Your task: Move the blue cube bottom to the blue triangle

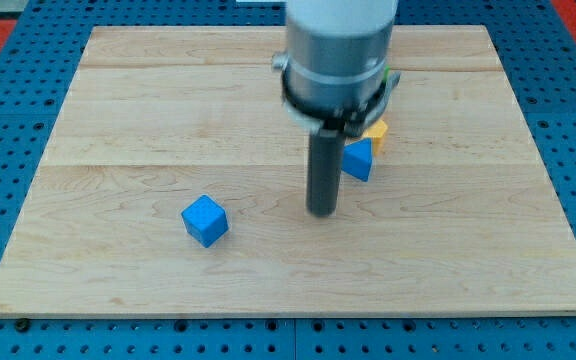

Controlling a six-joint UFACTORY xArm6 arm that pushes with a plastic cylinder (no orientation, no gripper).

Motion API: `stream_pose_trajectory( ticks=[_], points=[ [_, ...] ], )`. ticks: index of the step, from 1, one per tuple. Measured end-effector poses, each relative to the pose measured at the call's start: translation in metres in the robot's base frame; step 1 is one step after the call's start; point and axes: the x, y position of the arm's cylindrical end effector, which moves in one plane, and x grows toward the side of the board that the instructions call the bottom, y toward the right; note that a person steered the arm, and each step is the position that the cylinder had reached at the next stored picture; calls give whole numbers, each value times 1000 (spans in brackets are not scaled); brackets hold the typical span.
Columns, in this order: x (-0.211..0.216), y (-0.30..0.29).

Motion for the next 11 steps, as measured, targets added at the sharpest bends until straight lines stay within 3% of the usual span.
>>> stream_pose_trajectory(
  ticks=[1, 2, 3, 7, 10, 11],
  points=[
    [71, -47],
    [51, -138],
    [6, -151],
    [-17, -74],
    [0, -28],
    [-20, 5]
  ],
)
